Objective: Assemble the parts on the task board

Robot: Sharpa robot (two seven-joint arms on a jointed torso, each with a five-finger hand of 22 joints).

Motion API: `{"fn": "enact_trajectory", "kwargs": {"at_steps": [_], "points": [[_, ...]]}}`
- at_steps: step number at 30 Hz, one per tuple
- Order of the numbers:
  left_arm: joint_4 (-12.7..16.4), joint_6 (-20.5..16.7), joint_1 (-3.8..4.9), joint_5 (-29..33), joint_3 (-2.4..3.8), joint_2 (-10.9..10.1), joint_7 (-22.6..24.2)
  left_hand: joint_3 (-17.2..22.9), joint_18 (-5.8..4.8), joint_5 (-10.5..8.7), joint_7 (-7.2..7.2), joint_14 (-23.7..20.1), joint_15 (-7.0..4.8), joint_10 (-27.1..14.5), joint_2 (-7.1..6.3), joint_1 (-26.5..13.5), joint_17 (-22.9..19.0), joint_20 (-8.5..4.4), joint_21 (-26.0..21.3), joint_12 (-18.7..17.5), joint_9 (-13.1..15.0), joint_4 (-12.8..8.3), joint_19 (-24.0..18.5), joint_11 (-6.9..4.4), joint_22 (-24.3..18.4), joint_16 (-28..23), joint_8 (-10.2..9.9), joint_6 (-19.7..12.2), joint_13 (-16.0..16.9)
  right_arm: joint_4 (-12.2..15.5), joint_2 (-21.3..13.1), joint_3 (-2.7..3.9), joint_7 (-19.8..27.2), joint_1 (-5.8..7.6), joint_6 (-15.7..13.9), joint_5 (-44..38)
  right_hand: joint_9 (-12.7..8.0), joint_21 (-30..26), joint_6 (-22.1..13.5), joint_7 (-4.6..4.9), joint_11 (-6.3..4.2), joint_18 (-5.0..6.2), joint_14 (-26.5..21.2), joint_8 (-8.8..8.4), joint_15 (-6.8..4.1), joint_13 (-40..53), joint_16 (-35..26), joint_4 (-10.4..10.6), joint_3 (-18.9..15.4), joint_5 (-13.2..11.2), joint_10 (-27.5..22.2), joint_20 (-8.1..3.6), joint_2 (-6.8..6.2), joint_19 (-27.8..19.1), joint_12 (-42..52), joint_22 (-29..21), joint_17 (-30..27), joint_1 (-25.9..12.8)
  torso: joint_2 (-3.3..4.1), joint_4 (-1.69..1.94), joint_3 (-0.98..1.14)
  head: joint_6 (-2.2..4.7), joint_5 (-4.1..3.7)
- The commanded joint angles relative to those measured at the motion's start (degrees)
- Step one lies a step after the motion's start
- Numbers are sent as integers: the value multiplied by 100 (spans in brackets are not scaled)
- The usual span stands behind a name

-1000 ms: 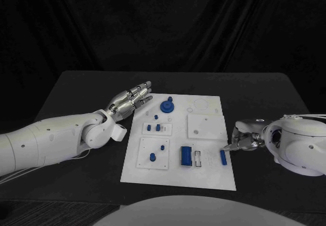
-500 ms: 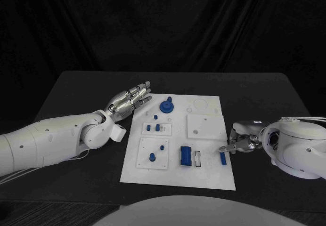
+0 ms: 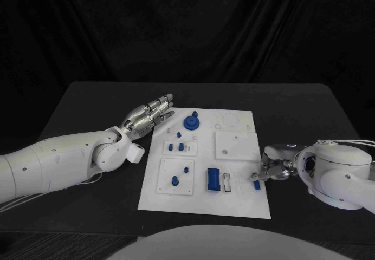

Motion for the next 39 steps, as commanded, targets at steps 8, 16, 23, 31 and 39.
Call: {"fn": "enact_trajectory", "kwargs": {"at_steps": [8, 16, 23, 31, 39], "points": [[-4, 109, -15, 28, 5, 20, 211, 30, 49, 22, 62, 8, 42, 6, -2, 66, -6, 36, -19, -17, 9, 1, -6, 40, -7, -21, 34, 25, -6, -106, 156, -1, -30, -134, 81, 2, 320, -35, -270, 0, 1, -31, 158, 56, -16, 1509, -36, -435, 161, 651, 596, -6, -53, 178, 30, 952, -37, 519, -8, 0, -1, -1, -3], [-6, 131, -30, 28, 5, 26, 202, 40, 51, 27, 103, 8, 45, 6, 1, 76, -6, 47, -19, -18, 13, -6, -6, 49, -7, -21, 38, 45, -6, -159, 233, -1, 34, -204, 105, 2, 589, -52, -793, 88, 72, -32, 142, 97, 36, 1509, -74, -772, 365, 1452, 596, 30, -69, 167, 30, 950, -111, 848, -10, 6, -3, -1, -23], [-4, 136, -37, 28, 5, 18, 188, 48, 53, 34, 125, 8, 47, 7, 3, 83, -6, 53, -19, -16, 14, -11, -6, 58, -7, -21, 41, 54, -6, -147, 214, -1, 211, -217, -98, 186, 130, -33, -1170, 334, 270, -44, 163, -349, 183, 1509, -9, -1351, 1024, 2200, 596, 151, -56, 155, 30, 959, 32, 1446, -8, -5, -2, -1, 7], [1, 125, -43, 28, 5, 10, 179, 54, 54, 39, 135, 8, 48, 7, 5, 89, -6, 58, -19, -14, 14, -16, -6, 70, -7, -21, 40, 54, -5, -41, 104, 1, 456, -215, -548, 1140, -571, 56, -806, 418, 355, -44, 161, -512, 266, 1509, 56, -1967, 2709, 2333, 596, 248, -328, 153, 30, 975, 130, 855, -12, -5, 0, -1, 29], [-4, 121, -45, 28, 5, 29, 161, 75, 58, 43, 164, 8, 57, 13, 11, 97, -6, 71, -19, 15, 15, -18, -6, 124, -7, -21, 41, 61, 6, 42, 1, 2, 517, -78, -954, 2939, -796, 116, -691, 403, 335, -50, 180, -548, 253, 1509, 109, -1970, 3175, 2650, 596, 237, -310, 162, 30, 984, 211, 485, -9, 5, 6, -1, 18]]}}
